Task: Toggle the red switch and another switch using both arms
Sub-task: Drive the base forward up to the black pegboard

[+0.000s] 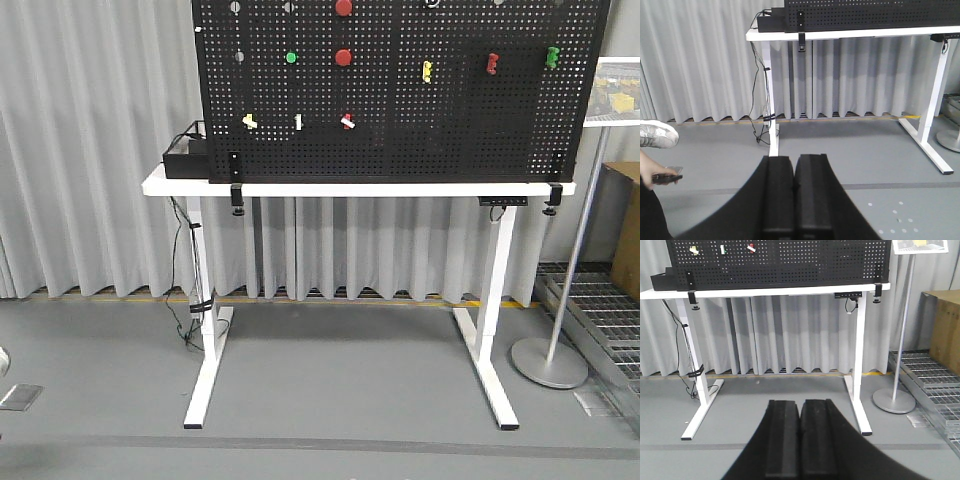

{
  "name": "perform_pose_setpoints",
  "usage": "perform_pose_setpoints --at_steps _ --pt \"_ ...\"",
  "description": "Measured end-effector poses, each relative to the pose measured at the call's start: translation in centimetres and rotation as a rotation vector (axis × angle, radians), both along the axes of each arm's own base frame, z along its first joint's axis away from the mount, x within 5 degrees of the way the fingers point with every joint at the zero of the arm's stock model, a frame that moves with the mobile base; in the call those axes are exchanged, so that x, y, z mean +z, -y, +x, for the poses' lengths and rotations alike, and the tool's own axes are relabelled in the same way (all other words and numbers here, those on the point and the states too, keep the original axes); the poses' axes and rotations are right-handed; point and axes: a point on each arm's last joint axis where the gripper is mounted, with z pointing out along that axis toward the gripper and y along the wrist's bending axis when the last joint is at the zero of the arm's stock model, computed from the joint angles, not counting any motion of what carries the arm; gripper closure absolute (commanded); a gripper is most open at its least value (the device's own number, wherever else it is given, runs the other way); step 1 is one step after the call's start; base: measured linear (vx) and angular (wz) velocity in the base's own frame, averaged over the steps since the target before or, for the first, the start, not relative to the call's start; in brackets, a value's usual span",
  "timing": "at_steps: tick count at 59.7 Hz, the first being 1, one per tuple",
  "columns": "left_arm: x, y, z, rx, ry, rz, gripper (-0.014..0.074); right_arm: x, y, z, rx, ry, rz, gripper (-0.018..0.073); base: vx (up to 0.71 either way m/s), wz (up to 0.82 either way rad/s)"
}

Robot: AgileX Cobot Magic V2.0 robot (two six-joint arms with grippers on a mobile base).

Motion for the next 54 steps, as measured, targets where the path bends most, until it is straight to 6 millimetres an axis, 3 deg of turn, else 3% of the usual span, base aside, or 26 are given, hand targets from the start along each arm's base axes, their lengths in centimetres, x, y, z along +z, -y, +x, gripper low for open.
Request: perform_pose_setpoints --at_steps 54 --pt "0.00 0.00 0.00 0.000 0.000 0.000 0.0594 0.00 0.00 0.00 0.000 0.000 0.000 0.0566 0.21 0.04"
